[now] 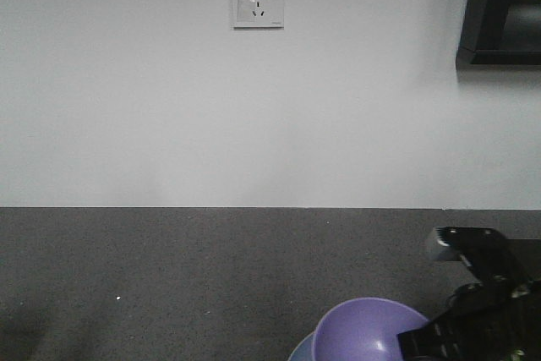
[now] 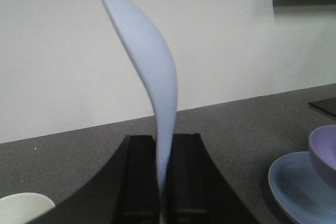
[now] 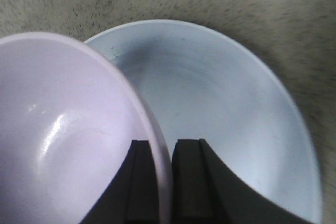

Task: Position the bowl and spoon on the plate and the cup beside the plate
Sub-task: 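Lower the lavender bowl onto the blue plate and release with right gripper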

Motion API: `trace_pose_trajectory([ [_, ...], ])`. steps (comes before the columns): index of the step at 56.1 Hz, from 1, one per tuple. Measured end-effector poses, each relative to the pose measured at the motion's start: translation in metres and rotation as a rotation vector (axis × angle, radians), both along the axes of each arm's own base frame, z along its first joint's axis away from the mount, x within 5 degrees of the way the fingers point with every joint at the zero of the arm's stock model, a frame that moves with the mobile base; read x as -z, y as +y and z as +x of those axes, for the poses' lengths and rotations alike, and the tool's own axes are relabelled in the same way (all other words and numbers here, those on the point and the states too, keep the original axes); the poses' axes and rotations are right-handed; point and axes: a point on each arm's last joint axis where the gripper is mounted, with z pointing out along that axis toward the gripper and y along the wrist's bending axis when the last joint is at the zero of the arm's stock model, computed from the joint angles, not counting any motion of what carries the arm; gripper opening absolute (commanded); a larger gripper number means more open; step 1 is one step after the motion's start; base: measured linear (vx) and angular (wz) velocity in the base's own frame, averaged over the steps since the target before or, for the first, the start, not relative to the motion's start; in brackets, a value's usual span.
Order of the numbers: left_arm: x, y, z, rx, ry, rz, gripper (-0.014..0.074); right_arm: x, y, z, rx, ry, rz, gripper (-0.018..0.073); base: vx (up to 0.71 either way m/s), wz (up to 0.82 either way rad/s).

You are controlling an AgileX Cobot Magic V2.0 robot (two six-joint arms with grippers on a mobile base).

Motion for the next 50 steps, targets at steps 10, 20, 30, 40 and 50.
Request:
trace_pose_trajectory([
  [10,0.0,0.0,0.0,0.0,0.0,0.0,0.0003,0.023,0.013,0.026,-0.021,0.075,-0.01,-0.0008,0.0,0.0],
  [20,0.0,0.0,0.0,0.0,0.0,-0.001,0.0003,0.037,0.013,0.036,-0.005,0.084,-0.023,0.0033,0.0,0.0],
  [30,0.0,0.0,0.0,0.0,0.0,-0.001,0.0003,0.037,0.013,0.037,-0.029,0.066,-0.037,0.0181,0.0,0.0],
  [40,0.0,0.0,0.0,0.0,0.0,-0.001,0.0003,0.037,0.013,0.036,-0.059,0.066,-0.047,0.0444,0.0,0.0],
  [50,0.0,0.0,0.0,0.0,0.0,-0.001,0.0003,0.035,0.013,0.035,-0.067,0.058,-0.051,0.0648,0.0,0.0],
])
